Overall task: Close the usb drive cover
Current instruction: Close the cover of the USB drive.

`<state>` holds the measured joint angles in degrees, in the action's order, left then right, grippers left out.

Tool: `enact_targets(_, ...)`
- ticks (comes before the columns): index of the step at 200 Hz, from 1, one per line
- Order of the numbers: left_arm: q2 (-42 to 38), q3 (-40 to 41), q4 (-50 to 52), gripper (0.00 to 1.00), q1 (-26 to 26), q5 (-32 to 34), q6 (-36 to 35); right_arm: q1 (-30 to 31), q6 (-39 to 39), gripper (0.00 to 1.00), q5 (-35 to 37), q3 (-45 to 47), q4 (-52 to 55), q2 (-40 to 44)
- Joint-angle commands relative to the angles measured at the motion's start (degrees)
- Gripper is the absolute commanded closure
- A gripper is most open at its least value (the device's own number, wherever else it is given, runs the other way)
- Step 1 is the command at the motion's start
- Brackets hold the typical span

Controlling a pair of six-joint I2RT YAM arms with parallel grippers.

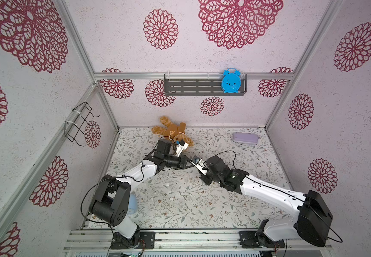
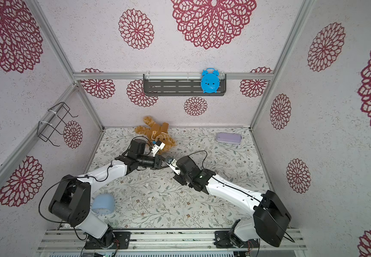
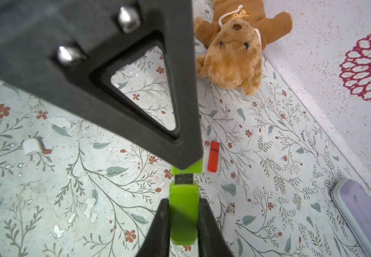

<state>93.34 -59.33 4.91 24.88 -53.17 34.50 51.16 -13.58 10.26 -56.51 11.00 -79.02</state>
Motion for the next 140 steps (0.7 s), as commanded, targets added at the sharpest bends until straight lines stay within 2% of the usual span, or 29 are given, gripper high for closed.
enact_targets(1, 2.3, -0.1, 4.4, 0.87, 2.4, -2.2, -1.2, 0.7, -0.9, 0.81, -2.5, -2.6, -14.7, 3.8)
enact_targets(33, 2.8, -0.1, 4.1, 0.87, 2.6, -2.0, -0.2, 0.7, -1.3, 0.81, -2.5, -2.7, -17.1, 4.0)
enact_targets(61, 1.5, 2.1, -3.4, 0.90, 2.6, -1.7, 5.2, 0.7, -0.6, 0.81, -1.5, -2.9, -18.7, 3.4)
enact_targets(75, 1.6, 1.9, -3.6, 0.90, 2.5, -2.6, 5.9, 0.7, -0.1, 0.81, 2.4, -2.6, -18.8, 3.3)
enact_targets(96, 1.8, 1.4, -1.4, 0.91, 2.5, -1.6, 5.2, 0.7, -1.0, 0.81, 4.1, -1.7, -18.9, 3.8)
enact_targets(140, 1.9, 1.3, -2.6, 0.91, 2.5, -0.8, 6.2, 0.7, 2.4, 0.81, -0.4, -2.3, -19.1, 3.9)
